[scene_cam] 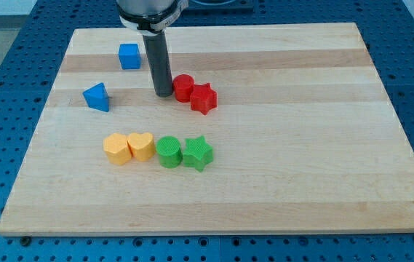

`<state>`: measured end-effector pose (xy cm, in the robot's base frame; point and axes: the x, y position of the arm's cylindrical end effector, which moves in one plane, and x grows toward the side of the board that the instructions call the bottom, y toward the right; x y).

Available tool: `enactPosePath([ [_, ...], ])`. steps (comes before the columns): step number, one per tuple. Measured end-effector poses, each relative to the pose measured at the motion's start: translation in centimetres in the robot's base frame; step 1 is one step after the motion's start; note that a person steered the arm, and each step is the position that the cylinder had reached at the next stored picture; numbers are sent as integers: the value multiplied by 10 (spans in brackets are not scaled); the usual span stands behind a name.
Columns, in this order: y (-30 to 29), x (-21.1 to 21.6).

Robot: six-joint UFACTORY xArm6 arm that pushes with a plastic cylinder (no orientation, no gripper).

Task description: Move the blue triangle to the bottom of the blue cube

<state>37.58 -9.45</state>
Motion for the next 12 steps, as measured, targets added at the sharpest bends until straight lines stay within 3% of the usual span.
enactPosePath([
  [1, -9, -14],
  [2, -4, -60],
  [3, -11, -68],
  [5, -108, -41],
  [6, -167, -5],
  [7, -182, 32],
  [8, -157, 38],
  [10, -114, -21],
  [11, -118, -26],
  [12, -136, 0],
])
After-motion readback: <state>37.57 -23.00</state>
